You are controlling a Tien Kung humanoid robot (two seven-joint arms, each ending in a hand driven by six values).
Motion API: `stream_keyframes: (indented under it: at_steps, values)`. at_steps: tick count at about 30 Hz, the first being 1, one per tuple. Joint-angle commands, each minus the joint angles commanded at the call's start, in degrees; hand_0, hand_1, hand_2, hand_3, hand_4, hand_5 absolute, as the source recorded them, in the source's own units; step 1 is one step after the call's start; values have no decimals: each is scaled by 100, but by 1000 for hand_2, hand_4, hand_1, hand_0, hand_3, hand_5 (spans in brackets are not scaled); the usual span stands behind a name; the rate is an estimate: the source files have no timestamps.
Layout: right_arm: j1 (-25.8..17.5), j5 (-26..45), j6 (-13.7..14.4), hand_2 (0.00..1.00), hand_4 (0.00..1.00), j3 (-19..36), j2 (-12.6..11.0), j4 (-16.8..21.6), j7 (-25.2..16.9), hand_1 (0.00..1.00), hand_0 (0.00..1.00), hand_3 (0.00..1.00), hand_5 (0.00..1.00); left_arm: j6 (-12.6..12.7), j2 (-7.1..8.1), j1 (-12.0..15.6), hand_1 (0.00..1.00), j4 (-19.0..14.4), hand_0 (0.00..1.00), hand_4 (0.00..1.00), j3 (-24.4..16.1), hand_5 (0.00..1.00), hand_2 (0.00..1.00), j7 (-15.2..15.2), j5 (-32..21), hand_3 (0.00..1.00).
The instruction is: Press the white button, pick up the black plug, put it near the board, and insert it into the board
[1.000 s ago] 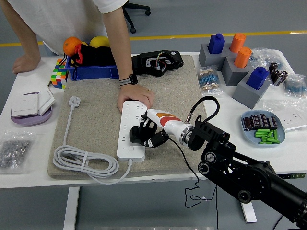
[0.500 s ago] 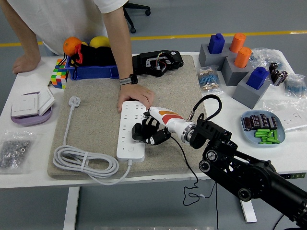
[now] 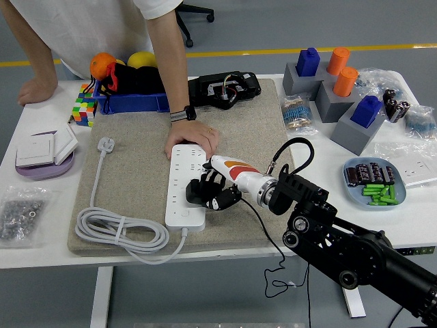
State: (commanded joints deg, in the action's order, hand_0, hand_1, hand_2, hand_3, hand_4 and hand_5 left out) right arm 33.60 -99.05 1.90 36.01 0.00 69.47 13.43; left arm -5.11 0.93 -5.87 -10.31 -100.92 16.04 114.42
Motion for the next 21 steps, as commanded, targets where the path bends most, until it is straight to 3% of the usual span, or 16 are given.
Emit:
stream_keyframes:
  at_steps: [21]
  values:
    - [237,-135,3,447,764,-288,0,-67,47,362,403,481,2,0,7,-3,627,0,622,527,-45,387,634,-1,48,685]
